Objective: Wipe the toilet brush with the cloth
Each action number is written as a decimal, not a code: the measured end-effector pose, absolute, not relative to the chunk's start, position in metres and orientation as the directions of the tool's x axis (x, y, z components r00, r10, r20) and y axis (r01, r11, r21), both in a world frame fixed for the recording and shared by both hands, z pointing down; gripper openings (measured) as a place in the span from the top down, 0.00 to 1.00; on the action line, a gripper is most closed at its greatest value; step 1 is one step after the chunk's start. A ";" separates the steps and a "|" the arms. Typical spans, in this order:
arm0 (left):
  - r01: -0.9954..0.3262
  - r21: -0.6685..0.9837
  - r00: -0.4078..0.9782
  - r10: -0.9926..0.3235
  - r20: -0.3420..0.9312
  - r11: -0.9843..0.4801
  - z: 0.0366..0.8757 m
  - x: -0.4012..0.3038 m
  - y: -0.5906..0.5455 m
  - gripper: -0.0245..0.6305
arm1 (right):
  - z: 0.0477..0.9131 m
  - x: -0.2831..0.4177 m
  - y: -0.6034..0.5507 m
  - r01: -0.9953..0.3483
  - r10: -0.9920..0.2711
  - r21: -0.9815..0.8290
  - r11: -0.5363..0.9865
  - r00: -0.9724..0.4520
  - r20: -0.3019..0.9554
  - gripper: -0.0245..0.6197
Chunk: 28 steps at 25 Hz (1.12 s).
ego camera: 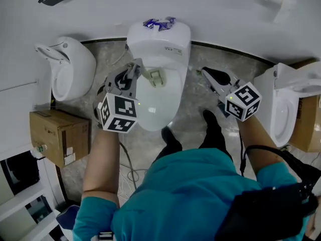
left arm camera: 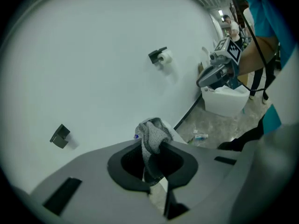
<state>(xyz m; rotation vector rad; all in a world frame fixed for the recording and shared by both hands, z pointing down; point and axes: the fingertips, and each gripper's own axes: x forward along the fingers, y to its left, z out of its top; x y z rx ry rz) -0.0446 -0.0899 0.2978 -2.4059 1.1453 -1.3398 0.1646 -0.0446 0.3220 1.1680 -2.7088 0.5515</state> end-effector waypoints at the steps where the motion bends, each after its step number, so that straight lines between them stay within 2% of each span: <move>1: -0.537 -0.481 0.281 -0.684 0.673 -0.693 0.301 -0.037 -0.093 0.90 | 0.326 0.169 -0.051 -0.705 -0.654 -0.272 0.655 -0.709 0.265 0.97; 8: -0.564 -0.543 0.022 -0.669 0.743 -0.622 0.332 -0.023 -0.108 0.90 | 0.359 0.184 -0.079 -0.535 -0.475 -0.337 0.775 -0.844 0.247 0.97; 14: -0.535 -0.577 -0.103 -0.630 0.770 -0.618 0.362 -0.026 -0.126 0.90 | 0.376 0.194 -0.093 -0.490 -0.436 -0.369 0.789 -0.871 0.226 0.97; 19: -0.489 -0.601 -0.140 -0.623 0.769 -0.632 0.378 -0.033 -0.115 0.90 | 0.389 0.190 -0.080 -0.491 -0.437 -0.402 0.773 -0.871 0.224 0.97; 28: -0.447 -0.614 -0.109 -0.641 0.759 -0.651 0.398 -0.022 -0.098 0.90 | 0.396 0.179 -0.067 -0.483 -0.421 -0.415 0.771 -0.875 0.238 0.97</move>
